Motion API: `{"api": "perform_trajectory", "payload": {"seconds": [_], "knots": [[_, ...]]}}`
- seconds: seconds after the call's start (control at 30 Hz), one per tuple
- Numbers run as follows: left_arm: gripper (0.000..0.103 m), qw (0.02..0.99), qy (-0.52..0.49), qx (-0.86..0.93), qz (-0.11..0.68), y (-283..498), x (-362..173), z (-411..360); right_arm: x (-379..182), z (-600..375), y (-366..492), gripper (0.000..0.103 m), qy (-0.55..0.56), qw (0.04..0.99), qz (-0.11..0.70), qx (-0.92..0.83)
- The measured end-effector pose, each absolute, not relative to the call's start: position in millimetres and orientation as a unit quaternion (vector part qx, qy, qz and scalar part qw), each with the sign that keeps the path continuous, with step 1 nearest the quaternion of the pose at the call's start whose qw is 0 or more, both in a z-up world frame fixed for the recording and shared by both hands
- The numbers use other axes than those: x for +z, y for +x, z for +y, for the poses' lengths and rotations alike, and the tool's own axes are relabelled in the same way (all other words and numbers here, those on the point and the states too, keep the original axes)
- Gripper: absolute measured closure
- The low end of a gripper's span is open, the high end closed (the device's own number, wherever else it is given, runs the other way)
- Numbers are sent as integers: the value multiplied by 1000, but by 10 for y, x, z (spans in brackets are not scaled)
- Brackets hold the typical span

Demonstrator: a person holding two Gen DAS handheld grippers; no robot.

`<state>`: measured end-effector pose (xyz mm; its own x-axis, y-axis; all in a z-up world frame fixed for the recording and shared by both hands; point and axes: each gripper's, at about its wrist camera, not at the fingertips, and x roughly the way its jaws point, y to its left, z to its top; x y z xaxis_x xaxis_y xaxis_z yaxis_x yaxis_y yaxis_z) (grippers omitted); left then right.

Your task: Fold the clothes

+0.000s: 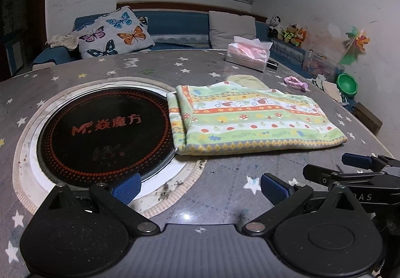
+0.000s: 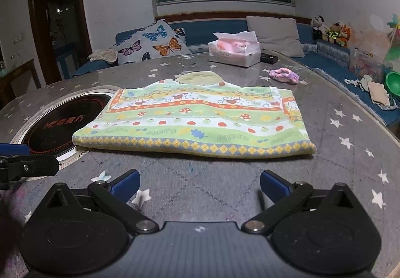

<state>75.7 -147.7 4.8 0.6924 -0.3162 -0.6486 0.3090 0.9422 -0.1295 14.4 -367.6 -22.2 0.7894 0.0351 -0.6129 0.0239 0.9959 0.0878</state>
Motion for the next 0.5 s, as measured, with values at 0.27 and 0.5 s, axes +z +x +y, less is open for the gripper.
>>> {"api": "perform_trajectory", "payload": {"seconds": [0.27, 0.5], "knots": [[0, 914, -8, -166, 369, 789, -8, -1487, -277, -3654, 148, 0, 59, 941, 332, -8], [0, 913, -9, -161, 375, 841, 8, -1507, -244, -3640, 169, 0, 58, 944, 324, -13]]}}
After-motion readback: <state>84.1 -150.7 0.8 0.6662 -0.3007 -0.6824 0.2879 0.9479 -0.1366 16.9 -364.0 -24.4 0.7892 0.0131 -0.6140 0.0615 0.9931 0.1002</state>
